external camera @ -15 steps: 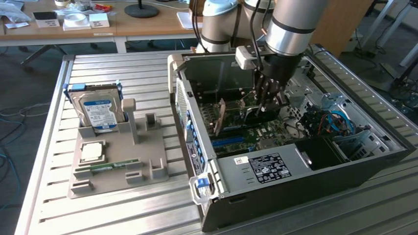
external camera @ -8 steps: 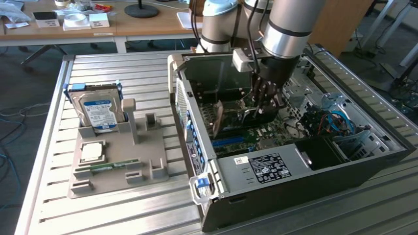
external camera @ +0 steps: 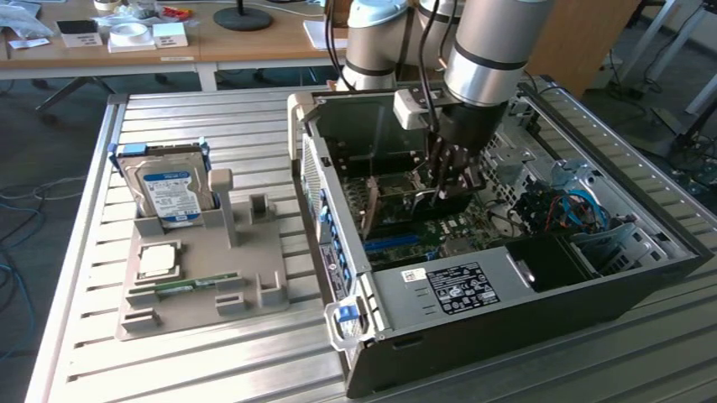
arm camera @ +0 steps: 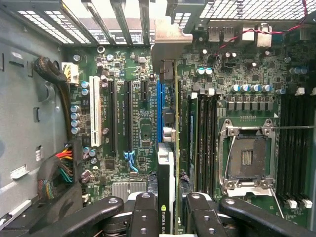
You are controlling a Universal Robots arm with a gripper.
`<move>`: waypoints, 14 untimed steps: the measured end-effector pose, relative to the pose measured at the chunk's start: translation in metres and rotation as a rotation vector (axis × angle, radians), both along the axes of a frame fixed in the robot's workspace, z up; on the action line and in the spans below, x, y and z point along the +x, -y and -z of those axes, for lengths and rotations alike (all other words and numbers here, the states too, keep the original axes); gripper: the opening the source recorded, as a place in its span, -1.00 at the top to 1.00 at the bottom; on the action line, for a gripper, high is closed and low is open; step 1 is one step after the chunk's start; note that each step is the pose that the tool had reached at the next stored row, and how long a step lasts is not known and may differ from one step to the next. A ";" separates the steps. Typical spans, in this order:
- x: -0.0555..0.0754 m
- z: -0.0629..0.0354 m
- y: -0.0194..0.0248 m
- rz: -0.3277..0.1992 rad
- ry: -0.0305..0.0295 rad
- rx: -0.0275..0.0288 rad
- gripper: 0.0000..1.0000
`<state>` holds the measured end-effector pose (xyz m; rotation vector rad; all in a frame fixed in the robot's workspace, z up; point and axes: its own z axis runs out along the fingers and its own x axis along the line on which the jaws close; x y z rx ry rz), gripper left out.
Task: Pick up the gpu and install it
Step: 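Insert the gpu into the slot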
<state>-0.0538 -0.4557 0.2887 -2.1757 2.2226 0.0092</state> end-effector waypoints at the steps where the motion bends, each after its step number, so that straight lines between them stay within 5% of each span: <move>1: 0.000 0.0000 0.0000 0.000 0.0000 -0.0001 0.47; 14: -0.004 0.0003 0.0003 0.003 0.0002 0.0003 0.47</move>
